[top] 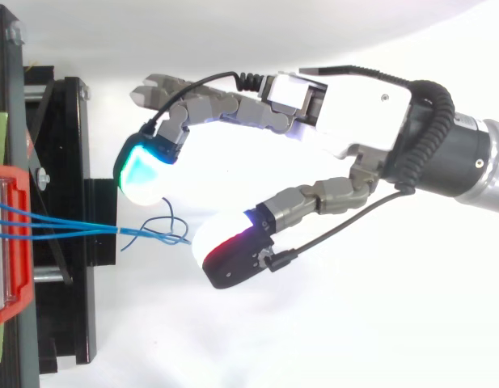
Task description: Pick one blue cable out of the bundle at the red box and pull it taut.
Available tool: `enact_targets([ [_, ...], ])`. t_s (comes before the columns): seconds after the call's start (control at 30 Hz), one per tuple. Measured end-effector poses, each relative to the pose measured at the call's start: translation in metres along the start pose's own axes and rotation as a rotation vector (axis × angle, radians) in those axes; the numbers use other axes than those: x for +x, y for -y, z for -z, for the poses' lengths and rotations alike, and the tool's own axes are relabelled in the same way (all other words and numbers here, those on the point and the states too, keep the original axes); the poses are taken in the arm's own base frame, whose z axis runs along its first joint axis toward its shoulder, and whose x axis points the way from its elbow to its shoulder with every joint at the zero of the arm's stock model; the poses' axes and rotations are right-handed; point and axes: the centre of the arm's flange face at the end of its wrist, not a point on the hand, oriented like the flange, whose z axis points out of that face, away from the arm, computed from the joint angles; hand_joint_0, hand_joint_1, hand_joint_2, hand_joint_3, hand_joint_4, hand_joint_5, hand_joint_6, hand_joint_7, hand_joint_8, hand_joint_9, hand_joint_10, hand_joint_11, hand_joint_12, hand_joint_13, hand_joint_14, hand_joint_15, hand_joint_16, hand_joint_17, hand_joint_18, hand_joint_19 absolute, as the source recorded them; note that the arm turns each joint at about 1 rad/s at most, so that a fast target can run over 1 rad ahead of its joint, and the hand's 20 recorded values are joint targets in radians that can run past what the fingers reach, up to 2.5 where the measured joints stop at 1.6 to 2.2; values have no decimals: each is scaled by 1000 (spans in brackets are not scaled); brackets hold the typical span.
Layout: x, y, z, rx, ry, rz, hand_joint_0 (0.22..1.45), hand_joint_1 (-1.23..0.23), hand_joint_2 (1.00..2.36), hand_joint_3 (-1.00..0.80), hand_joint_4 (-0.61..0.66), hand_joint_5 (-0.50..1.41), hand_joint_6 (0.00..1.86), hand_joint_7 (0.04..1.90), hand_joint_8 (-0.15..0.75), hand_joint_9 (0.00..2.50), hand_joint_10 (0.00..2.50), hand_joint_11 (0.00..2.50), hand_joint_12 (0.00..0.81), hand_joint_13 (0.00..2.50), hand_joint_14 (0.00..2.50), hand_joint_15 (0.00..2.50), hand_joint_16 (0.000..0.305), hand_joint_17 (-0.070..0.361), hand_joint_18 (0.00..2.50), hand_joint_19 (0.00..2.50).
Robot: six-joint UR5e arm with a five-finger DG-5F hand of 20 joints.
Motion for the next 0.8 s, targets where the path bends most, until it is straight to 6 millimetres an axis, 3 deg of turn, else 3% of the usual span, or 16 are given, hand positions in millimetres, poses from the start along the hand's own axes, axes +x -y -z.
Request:
enact_targets([
  [0.2, 10, 13, -7, -8, 5, -11, 507, -658, 1000, -500, 397, -179, 502, 849, 280, 156, 0, 0, 355, 12, 2, 66, 54, 121, 81, 228],
  [0.43, 27, 29, -30, -3, -17, -50, 509, -686, 1000, -500, 409, -171, 502, 831, 294, 213, 1, 0, 360, 66, 0, 30, 55, 123, 156, 181],
  [0.67, 34, 29, -36, 9, -40, -67, 518, -697, 1000, -500, 429, -157, 503, 871, 298, 242, 0, 0, 358, 95, 0, 7, 54, 122, 199, 161],
  [0.8, 35, 27, -37, 5, -41, -71, 542, -712, 1000, -500, 418, -140, 503, 986, 292, 247, 0, 0, 351, 96, 0, 10, 53, 119, 204, 155],
])
